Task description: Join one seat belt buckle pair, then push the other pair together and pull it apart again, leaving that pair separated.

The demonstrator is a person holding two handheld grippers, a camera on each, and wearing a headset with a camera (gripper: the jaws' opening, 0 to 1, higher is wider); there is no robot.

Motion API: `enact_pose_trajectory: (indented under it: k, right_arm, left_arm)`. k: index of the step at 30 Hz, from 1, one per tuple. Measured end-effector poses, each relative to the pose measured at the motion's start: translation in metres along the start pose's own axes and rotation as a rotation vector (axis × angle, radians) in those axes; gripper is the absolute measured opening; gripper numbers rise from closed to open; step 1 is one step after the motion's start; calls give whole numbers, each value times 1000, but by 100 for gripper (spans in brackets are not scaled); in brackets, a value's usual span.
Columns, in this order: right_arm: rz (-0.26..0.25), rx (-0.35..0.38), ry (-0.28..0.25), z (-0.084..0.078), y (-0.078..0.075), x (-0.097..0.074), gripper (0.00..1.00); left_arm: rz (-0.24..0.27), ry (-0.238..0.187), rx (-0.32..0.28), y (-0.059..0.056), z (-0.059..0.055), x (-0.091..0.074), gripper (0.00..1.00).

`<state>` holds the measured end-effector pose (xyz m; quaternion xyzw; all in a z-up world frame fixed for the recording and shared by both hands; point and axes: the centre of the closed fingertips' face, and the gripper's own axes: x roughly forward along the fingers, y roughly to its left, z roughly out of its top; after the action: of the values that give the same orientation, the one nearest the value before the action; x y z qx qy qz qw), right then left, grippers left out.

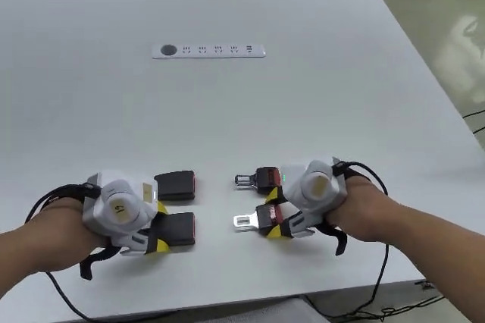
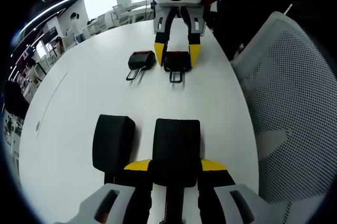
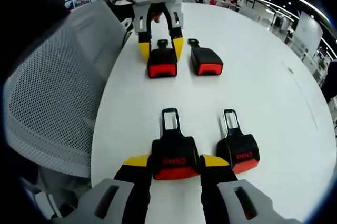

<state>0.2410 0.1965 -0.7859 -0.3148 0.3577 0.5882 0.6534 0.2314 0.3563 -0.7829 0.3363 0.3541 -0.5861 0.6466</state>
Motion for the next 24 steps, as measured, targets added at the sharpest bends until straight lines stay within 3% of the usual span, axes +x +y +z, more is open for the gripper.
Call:
enact_pose_trajectory:
  k: [13,24]
  right_arm:
    - [-11,-9,46,2,4,-4,33]
    - [-24,11,63,3,4,-1,33]
  left_arm:
    - [30,16,-34,-7,1,-3,33]
    - [13,35,-29,-8,2,-4,33]
